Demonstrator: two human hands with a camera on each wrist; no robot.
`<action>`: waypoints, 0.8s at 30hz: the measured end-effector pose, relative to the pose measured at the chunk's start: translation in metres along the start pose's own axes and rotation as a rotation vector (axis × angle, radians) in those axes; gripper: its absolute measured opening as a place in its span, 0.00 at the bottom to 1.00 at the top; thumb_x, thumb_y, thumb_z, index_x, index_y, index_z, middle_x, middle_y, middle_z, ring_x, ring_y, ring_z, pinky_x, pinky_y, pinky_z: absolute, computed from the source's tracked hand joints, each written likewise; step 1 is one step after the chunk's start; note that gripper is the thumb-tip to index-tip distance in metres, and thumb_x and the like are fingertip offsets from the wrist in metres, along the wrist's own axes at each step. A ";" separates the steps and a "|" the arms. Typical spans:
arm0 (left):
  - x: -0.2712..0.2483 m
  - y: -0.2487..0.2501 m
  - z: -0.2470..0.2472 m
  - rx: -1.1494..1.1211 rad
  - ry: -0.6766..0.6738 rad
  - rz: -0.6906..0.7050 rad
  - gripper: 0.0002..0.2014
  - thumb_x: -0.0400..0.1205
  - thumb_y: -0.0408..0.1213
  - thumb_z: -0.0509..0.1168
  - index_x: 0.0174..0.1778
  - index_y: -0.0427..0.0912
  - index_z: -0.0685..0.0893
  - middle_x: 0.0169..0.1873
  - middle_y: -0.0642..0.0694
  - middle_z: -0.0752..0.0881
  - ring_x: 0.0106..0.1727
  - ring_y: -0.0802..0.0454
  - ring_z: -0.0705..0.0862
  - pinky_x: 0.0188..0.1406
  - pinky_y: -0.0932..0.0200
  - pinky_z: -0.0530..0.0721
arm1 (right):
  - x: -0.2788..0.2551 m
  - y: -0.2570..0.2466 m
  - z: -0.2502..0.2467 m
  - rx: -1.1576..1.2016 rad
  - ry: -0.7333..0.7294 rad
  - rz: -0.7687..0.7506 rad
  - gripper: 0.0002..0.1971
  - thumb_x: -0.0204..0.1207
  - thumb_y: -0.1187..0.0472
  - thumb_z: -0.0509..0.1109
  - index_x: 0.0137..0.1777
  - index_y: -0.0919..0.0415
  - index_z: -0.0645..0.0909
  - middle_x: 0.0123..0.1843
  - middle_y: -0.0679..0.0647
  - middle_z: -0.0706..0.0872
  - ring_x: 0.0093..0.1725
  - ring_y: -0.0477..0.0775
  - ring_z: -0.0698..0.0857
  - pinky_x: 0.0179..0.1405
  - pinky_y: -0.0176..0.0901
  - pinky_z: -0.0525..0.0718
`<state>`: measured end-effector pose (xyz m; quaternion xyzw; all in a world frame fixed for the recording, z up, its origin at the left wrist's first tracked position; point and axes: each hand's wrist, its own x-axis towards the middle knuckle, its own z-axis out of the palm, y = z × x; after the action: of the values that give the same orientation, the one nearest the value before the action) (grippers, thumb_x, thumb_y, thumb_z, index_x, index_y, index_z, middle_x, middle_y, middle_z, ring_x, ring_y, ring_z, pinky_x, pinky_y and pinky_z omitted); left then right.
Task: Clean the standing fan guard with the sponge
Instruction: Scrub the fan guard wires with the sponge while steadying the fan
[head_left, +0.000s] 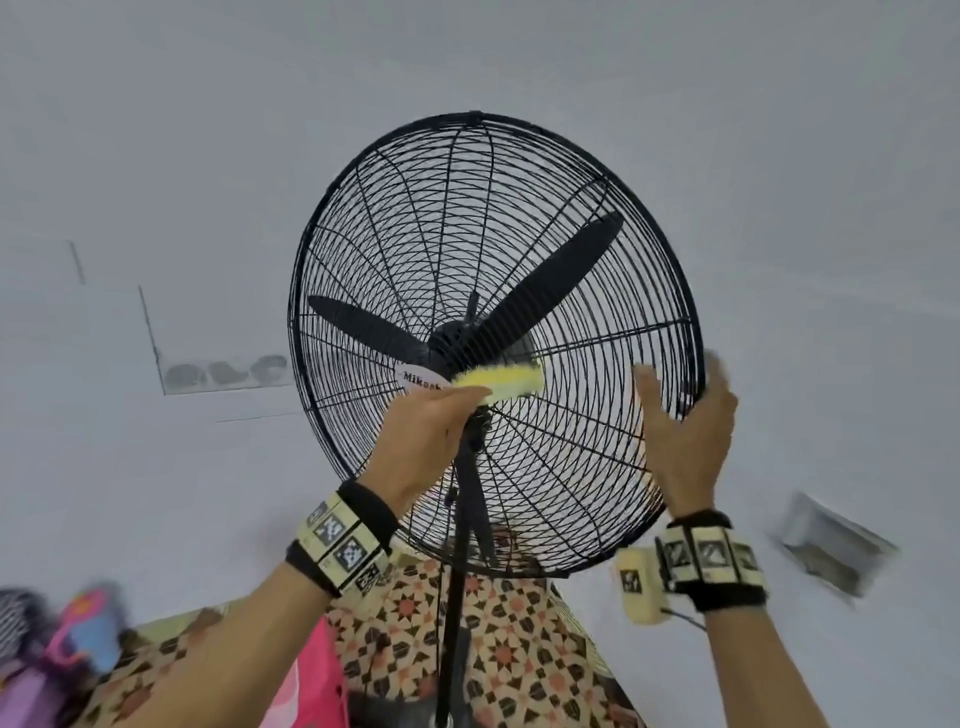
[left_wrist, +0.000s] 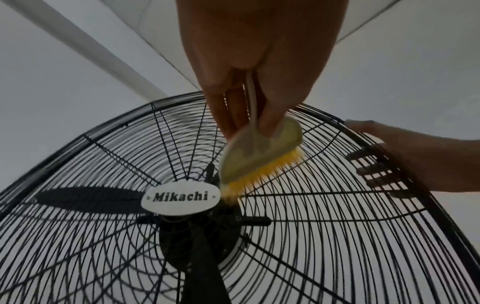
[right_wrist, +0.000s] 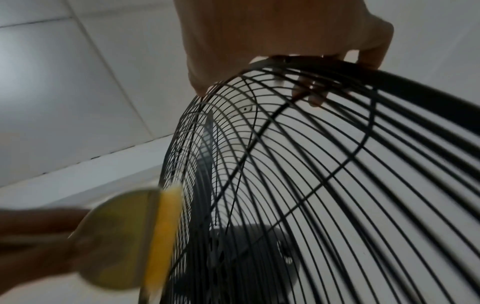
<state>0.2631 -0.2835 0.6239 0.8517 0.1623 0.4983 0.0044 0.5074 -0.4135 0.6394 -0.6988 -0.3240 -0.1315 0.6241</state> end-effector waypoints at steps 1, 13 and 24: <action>-0.001 -0.002 0.003 0.005 -0.015 -0.008 0.14 0.79 0.22 0.77 0.59 0.37 0.94 0.47 0.42 0.95 0.36 0.51 0.88 0.36 0.71 0.80 | 0.009 -0.002 -0.003 -0.009 -0.034 0.018 0.49 0.69 0.17 0.64 0.81 0.51 0.68 0.73 0.53 0.78 0.75 0.59 0.75 0.77 0.60 0.73; 0.005 -0.002 0.021 0.106 0.111 -0.015 0.16 0.78 0.21 0.76 0.62 0.34 0.91 0.56 0.34 0.93 0.50 0.35 0.94 0.47 0.39 0.94 | 0.035 -0.011 0.002 -0.042 -0.108 0.072 0.45 0.67 0.12 0.60 0.71 0.45 0.67 0.46 0.52 0.86 0.49 0.64 0.87 0.57 0.65 0.88; 0.031 -0.005 0.041 0.097 0.059 0.017 0.17 0.78 0.21 0.78 0.63 0.36 0.92 0.56 0.36 0.93 0.52 0.35 0.94 0.50 0.34 0.94 | 0.058 -0.007 -0.002 -0.036 -0.163 0.239 0.49 0.65 0.11 0.58 0.76 0.45 0.64 0.64 0.63 0.76 0.65 0.69 0.81 0.71 0.66 0.80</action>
<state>0.3104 -0.2638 0.6292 0.8372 0.1791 0.5147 -0.0457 0.5472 -0.3983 0.6790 -0.7517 -0.2855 -0.0048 0.5944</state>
